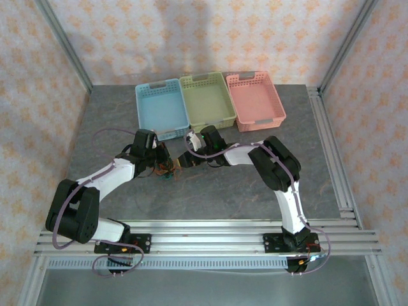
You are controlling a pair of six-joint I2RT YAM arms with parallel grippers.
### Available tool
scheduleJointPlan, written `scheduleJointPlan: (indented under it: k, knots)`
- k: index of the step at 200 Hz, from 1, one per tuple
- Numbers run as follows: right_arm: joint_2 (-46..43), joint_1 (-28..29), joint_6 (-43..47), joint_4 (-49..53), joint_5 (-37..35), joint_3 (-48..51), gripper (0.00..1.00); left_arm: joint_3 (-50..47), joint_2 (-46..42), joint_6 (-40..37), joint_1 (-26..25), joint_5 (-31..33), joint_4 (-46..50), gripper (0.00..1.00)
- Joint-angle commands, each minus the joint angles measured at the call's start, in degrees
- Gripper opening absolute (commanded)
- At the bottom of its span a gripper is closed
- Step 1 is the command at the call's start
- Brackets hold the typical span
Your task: Untangle the cables
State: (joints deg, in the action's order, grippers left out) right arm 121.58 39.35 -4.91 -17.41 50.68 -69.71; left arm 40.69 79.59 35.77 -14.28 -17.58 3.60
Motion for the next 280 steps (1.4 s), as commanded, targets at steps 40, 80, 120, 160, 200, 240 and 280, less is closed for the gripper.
scheduleJointPlan:
  k: [40, 80, 120, 160, 200, 240, 280]
  knots:
    - [1.58, 1.47, 2.84, 5.34, 1.49, -3.61, 0.49, 0.35, -1.23, -0.09, -0.39, 1.16, 1.49, 0.0]
    - [0.86, 1.44, 4.18, 7.04, -3.49, -4.02, 0.14, 0.32, -1.27, -0.09, -0.39, 1.23, 1.5, 0.0]
    - [-3.57, 1.21, 6.05, 5.43, -15.44, -0.56, 0.0, 0.16, -1.6, 0.16, -0.44, 1.69, 1.67, 0.0]
    - [-8.09, -1.71, 3.28, 2.54, -32.26, 4.99, 0.0, -1.21, -4.25, 1.26, -0.28, 5.03, 2.35, 0.0]
    - [-11.05, -4.37, -1.29, -0.87, -41.24, 9.4, 0.0, -5.49, -16.26, 3.33, 0.22, 12.73, 6.39, 0.0]
    - [-11.61, -4.43, -2.78, 0.52, -49.14, 9.68, 0.0, -4.51, -30.17, 2.56, 0.2, 17.99, 19.73, 0.0]
    - [-11.65, -4.46, -2.83, 1.68, -51.85, 9.51, 0.0, 0.68, -45.46, 2.02, 0.17, 23.28, 32.39, 0.0]
